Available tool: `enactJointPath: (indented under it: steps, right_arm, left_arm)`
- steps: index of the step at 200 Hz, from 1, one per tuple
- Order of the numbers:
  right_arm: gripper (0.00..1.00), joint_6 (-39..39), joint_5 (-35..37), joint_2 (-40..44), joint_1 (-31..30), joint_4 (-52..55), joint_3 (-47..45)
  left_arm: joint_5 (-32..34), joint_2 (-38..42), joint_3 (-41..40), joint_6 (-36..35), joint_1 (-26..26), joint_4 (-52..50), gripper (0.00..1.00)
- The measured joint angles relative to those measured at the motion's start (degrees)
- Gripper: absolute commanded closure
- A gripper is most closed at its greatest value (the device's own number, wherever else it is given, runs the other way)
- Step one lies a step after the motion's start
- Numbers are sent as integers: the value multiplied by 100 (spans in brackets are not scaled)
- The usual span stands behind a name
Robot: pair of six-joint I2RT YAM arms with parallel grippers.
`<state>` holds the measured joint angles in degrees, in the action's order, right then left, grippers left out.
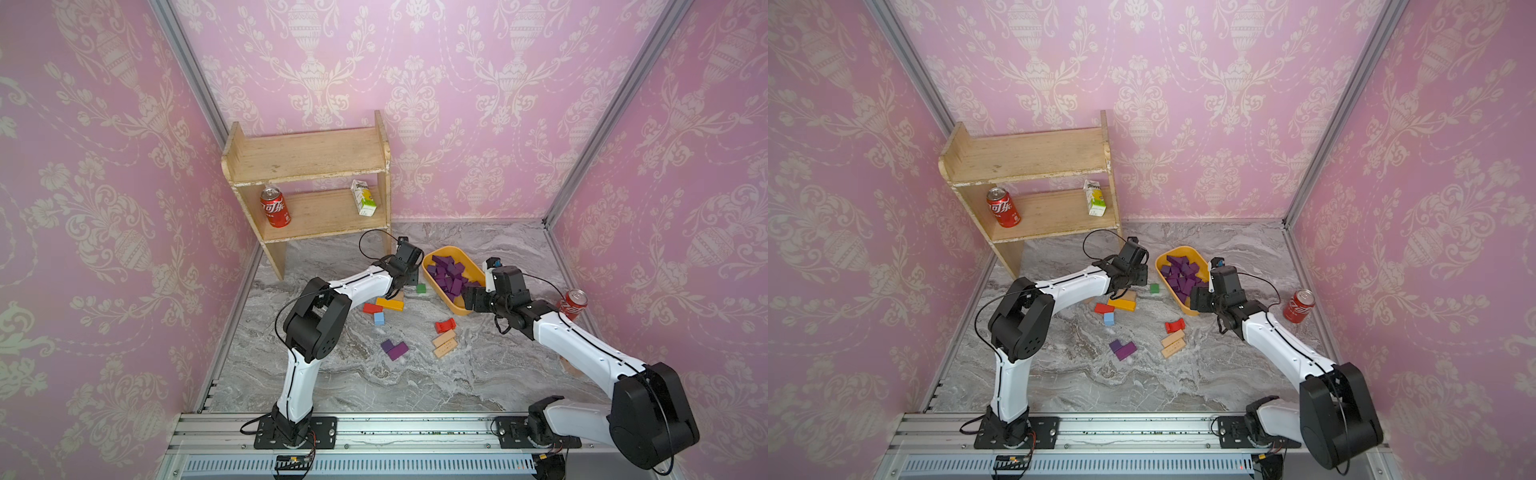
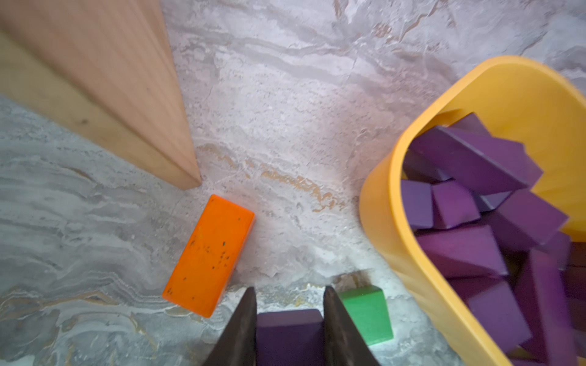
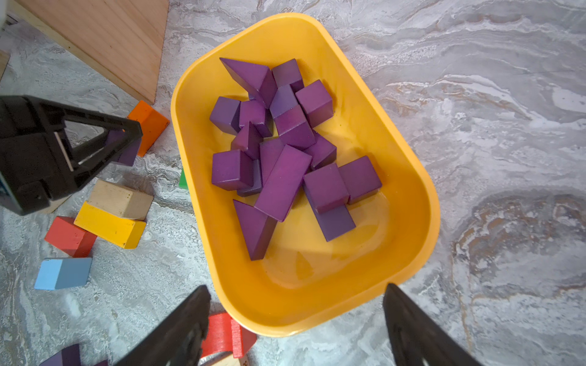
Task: Pick purple bricks into the storage bin
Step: Pick up the building block from the center of the board, then place the building block in the storage box.
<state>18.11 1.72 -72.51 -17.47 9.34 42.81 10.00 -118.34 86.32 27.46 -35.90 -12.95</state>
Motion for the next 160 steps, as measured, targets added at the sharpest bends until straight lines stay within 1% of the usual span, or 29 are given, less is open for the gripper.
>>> enactJointPath:
  steps: [48, 97, 130, 135, 143, 160]
  right_arm:
    - [13, -2, 138, 2, 0, 0, 0]
    - [13, -4, 271, 72, 9, 44, 0]
    - [13, -4, 372, 133, 9, 44, 0]
    - [13, -4, 376, 133, 11, 44, 0]
    - [12, -4, 393, 133, 11, 46, 0]
    - [12, -4, 415, 133, 11, 46, 0]
  left_arm:
    - [-240, 9, 431, -101, -111, -70, 78]
    - [-402, -68, 1388, -258, -323, -225, 78]
    - [-588, -479, 2046, -278, -459, -297, 76]
    - [-627, -573, 2146, -278, -476, -315, 75]
    - [-678, -732, 2304, -278, -492, -358, 71]
    - [-737, -1054, 2586, -308, -527, -505, 51]
